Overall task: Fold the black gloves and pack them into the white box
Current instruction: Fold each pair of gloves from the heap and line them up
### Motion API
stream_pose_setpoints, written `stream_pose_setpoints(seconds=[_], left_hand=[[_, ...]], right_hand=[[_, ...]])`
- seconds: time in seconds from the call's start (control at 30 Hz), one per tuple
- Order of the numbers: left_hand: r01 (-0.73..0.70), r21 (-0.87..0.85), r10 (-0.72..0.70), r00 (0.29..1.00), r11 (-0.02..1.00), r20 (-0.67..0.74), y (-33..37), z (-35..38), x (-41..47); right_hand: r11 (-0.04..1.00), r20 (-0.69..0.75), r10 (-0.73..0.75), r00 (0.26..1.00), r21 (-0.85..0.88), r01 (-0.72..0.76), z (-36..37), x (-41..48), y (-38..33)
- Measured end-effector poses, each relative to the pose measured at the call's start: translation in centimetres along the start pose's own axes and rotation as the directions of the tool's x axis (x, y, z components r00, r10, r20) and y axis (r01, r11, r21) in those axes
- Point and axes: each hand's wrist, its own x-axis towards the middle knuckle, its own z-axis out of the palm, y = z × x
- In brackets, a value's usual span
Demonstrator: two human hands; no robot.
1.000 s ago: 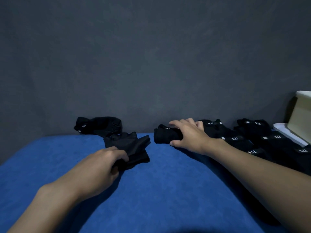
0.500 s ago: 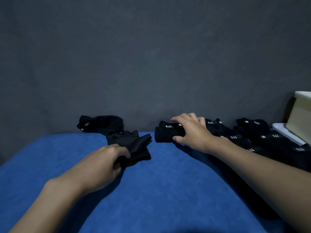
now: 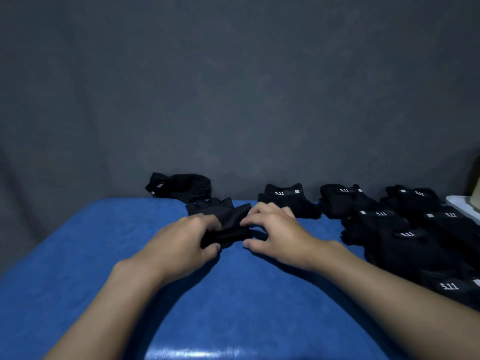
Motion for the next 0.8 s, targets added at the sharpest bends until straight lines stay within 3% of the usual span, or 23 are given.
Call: stream_pose_setpoints(seconds=[0.2, 0.4, 0.57, 0.63, 0.73, 0.8], left_hand=[[0.011, 0.028, -0.011, 1.0, 1.0, 0.009, 0.1, -0.9, -0.2], [0.0, -0.163, 0.004, 1.0, 0.987, 0.025, 0.4, -1.7, -0.4], [-0.012, -0.209, 0.03, 0.996, 0.978, 0.086, -0.3, -0.9, -0.1], [0.019, -0.14, 0.011, 0.978, 0.99, 0.208, -0.4, -0.7, -0.4], [0.04, 0.067, -0.061, 0.939, 0.997, 0.337, 0.2, -0.8, -0.7], [0.061, 0.137, -0.109, 0.92, 0.989, 0.377, 0.3, -0.8, -0.6]], right_hand=[[0.999, -0.053, -0.032, 0.998, 0.022, 0.033, 0.3, -0.1, -1.6], [0.988, -0.006, -0.084, 0.996, 0.126, 0.084, -0.6, -2.6, -2.9], [0.966, -0.182, 0.039, 0.983, 0.257, 0.009, -0.4, -2.8, -2.3], [0.964, -0.071, 0.082, 0.994, 0.258, -0.061, -0.4, -2.6, -2.3], [0.981, 0.183, 0.124, 0.975, 0.125, -0.148, -0.5, -2.6, -2.6], [0.986, 0.241, 0.126, 0.962, 0.075, -0.147, -0.3, -2.4, -2.2]])
